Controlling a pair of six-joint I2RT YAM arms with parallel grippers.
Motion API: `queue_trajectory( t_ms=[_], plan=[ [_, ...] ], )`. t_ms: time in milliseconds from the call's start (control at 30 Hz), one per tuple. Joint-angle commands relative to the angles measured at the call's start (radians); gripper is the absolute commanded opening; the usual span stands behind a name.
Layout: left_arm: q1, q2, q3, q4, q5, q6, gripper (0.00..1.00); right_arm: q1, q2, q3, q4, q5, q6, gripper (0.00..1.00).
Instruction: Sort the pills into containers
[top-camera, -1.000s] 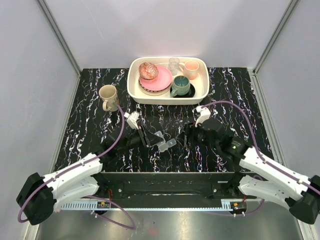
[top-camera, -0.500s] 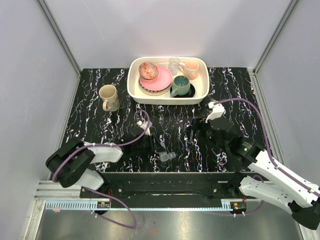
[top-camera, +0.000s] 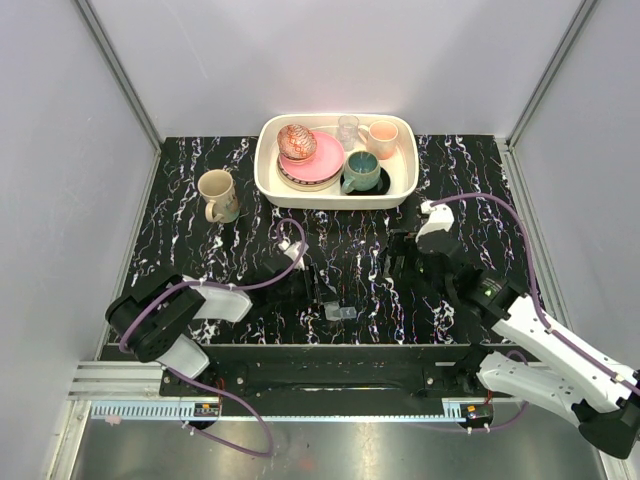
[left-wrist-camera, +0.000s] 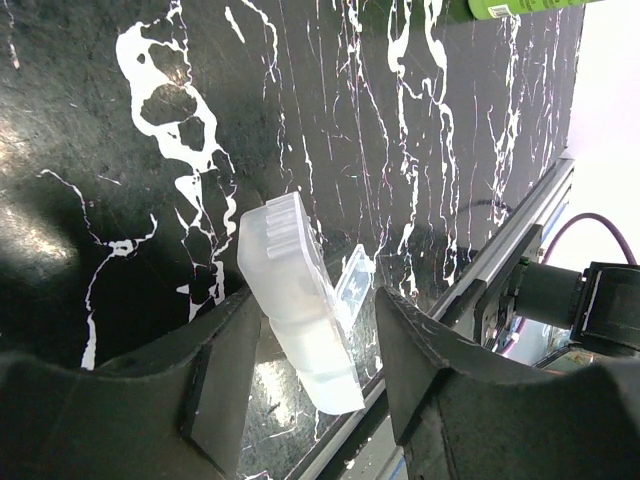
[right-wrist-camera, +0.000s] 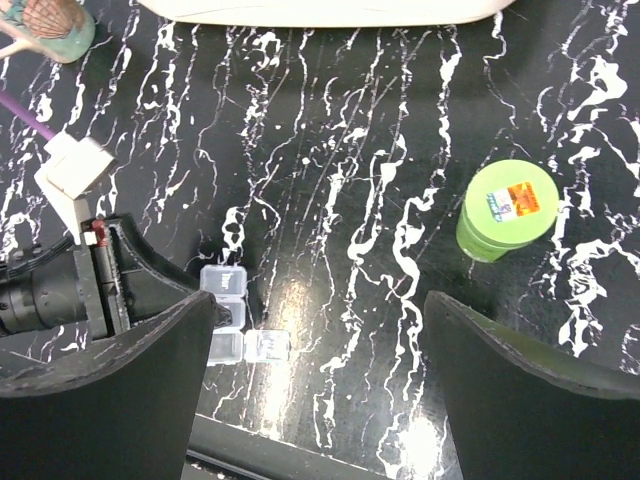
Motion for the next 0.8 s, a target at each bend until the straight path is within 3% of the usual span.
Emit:
queue_trajectory(
  t_ms=[0, 367, 767],
  plan=[
    [-0.004, -0.008, -0.017, 0.038, -0.010, -0.013, 0.54, -0.025, 0.004, 0.060, -0.036, 0.068, 0.018, 0.91],
    [-0.022, -0.043, -0.075, 0.041, -0.027, -0.027, 0.52, -0.035, 0.001, 0.061, -0.043, 0.051, 0.018, 0.91],
    [-0.028, 0.089, -0.041, 0.220, -0.018, -0.086, 0.36, -0.040, -0.001, 0.060, -0.043, 0.043, 0.024, 0.89]
  ],
)
